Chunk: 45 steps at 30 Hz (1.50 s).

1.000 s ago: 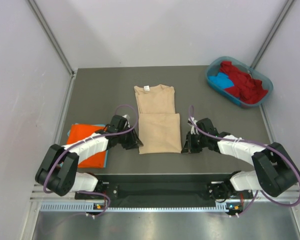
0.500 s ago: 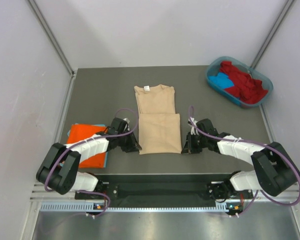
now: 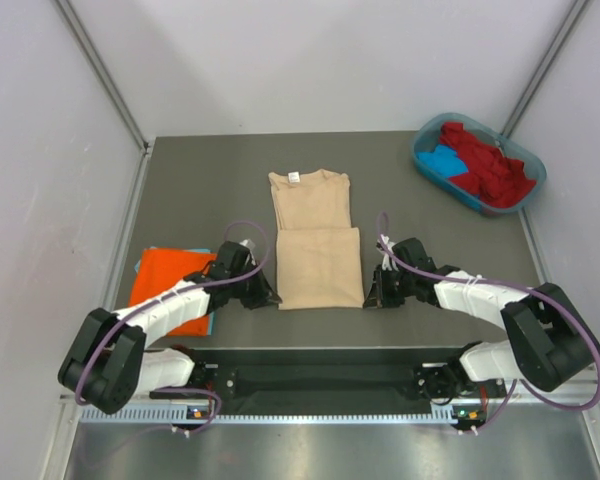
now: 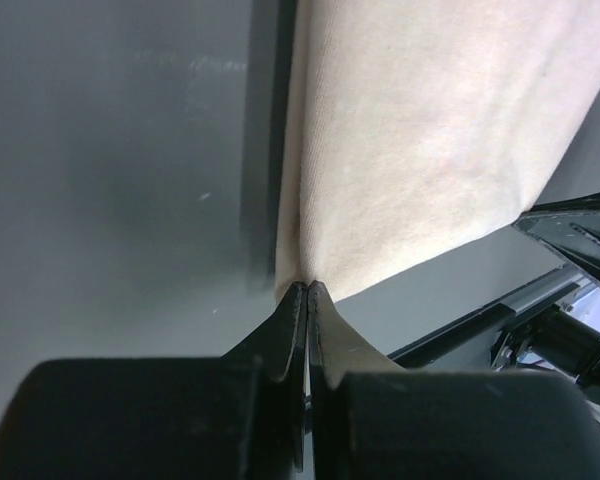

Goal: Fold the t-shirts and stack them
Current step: Fold the tshirt

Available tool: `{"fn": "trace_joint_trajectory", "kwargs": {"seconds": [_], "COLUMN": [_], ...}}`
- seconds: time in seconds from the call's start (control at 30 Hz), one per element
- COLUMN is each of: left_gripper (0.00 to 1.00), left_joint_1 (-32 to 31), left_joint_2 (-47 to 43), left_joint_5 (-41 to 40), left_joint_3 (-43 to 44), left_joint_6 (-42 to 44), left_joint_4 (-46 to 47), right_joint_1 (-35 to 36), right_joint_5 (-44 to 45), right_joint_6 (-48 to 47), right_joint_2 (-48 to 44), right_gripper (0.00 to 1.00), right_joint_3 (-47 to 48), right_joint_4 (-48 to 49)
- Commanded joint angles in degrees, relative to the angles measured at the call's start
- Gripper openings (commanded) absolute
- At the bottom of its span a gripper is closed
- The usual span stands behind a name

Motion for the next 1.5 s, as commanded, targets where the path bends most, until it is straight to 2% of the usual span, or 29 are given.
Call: {"fn": "trace_joint_trajectory", "kwargs": {"seconds": [0.0,0.23,0.43,0.7,0.77,0.83,0.9,0.97,1.0,1.1,1.17,1.23,1.27,1.33,1.37,1.4,1.47], "left_gripper": [0.0,0.0,0.01,0.02,0.07,0.19,0.21,0.25,0.27,0.31,0.31,0.31,0.31,0.31,0.31,0.31,0.3], "left_joint_1": [-0.73,-1.96,-2.05,-2.31,-2.4,-2.4,-2.57,-2.84,-2.84,-2.84,-2.75,-2.75,-2.75,-2.58,-2.49,-2.4,-1.79], "left_joint_2": [-1.29,0.38,1.17,-2.42,-2.78,-3.04,-4.44,-6.11,-8.04,-9.81,-9.81,-8.24,-6.4,-4.02,-0.97,0.8,6.5], "left_joint_5": [-0.99,-2.31,-3.63,-3.46,-2.5,-1.62,-2.05,-3.54,-4.07,-4.78,-5.3,-6.61,-7.84,-8.82,-9.08,-9.34,-9.52], "left_joint_3": [-1.84,-3.69,-1.14,-0.52,-0.7,-0.61,-0.7,-0.7,-0.44,2.36,4.39,7.82,8.87,12.12,13.35,16.24,19.24], "left_joint_6": [-1.68,-2.82,-1.68,-1.85,-1.68,-1.59,-1.59,-1.85,-1.94,-0.9,-0.1,0.87,1.04,2.18,3.32,3.76,4.99], "left_joint_4": [0.13,0.4,-2.06,-5.84,-6.02,-7.5,-9.08,-12.16,-13.13,-14.11,-12.36,-10.34,-7.63,-5.06,-3.4,-2.86,-2.51], "right_joint_1": [0.91,0.91,0.91,0.91,1.0,1.09,1.09,1.09,1.09,1.09,1.0,0.56,0.04,-0.49,-1.1,-1.37,-2.25], "right_joint_5": [0.84,1.01,1.54,1.28,0.84,0.75,0.92,1.19,1.36,4.42,7.06,11.11,11.56,11.21,10.86,10.07,8.67], "right_joint_6": [0.38,0.64,0.82,1.96,2.4,2.75,2.93,3.8,4.16,5.21,5.3,3.91,3.11,-0.56,-1.98,-3.39,-7.34], "right_joint_2": [0.35,-0.71,-2.55,-6.85,-8.17,-8.88,-9.41,-9.85,-10.02,-11.69,-12.66,-11.62,-10.74,-5.84,-3.72,-1.69,3.67], "right_gripper": [0.0,0.0,0.0,0.0,0.0,0.0,0.01,0.1,0.26,0.34,0.35,0.33,0.29,0.22,0.14,0.11,0.09], "right_joint_3": [-0.57,-0.92,-2.41,-5.4,-6.01,-6.72,-7.07,-7.25,-7.25,-5.42,-2.87,3.19,5.3,12.24,14.79,19.77,23.85], "right_joint_4": [1.75,1.05,0.08,-0.18,-0.53,-0.8,-1.24,-1.85,-2.2,-5.44,-9.66,-13.95,-14.5,-14.42,-14.6,-14.86,-13.9]}}
